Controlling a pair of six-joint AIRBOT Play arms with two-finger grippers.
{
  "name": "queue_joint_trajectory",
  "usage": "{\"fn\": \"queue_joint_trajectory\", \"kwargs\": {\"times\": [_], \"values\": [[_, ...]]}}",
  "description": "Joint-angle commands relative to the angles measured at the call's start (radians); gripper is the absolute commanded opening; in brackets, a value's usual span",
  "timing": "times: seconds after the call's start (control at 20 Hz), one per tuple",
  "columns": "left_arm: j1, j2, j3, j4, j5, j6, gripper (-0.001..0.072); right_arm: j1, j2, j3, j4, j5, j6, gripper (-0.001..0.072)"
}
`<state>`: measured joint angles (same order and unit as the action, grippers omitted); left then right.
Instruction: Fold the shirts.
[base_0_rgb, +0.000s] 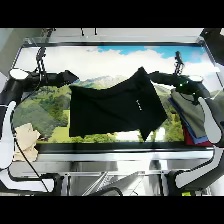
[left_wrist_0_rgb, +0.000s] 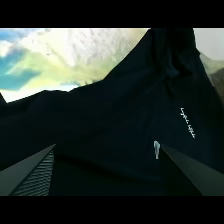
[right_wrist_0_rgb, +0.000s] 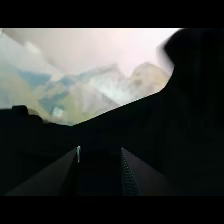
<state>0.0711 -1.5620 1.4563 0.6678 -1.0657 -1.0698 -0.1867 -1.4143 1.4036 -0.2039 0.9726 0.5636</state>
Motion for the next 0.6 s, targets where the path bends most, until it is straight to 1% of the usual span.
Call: {"fn": "queue_joint_trajectory", "kwargs": {"times": [0.0, 0.05, 0.15, 0.2, 0.25, 0.35, 0.55], "values": [[0.021, -0.038, 0.115, 0.081, -0.169, -0.114, 0.0693, -0.129, 0.039, -0.001, -0.067, 0.166, 0.11, 0.0311], [0.029, -0.038, 0.142, 0.135, -0.233, -0.159, 0.0693, -0.179, 0.061, -0.001, -0.106, 0.249, 0.143, 0.031], [0.052, -0.031, 0.147, 0.257, -0.379, -0.24, 0.0693, -0.257, 0.1, -0.012, -0.195, 0.394, 0.174, 0.0311], [0.061, -0.013, 0.106, 0.305, -0.419, -0.265, 0.0693, -0.285, 0.119, -0.031, -0.237, 0.439, 0.175, 0.0311], [0.066, 0.014, 0.04, 0.338, -0.435, -0.268, 0.0693, -0.312, 0.141, -0.065, -0.275, 0.462, 0.178, 0.031], [0.078, 0.096, -0.158, 0.381, -0.387, -0.266, 0.0693, -0.352, 0.179, -0.149, -0.328, 0.458, 0.176, 0.031], [0.084, 0.215, -0.516, 0.416, -0.211, -0.235, 0.0693, -0.393, 0.217, -0.312, -0.335, 0.42, 0.166, 0.0311]]}}
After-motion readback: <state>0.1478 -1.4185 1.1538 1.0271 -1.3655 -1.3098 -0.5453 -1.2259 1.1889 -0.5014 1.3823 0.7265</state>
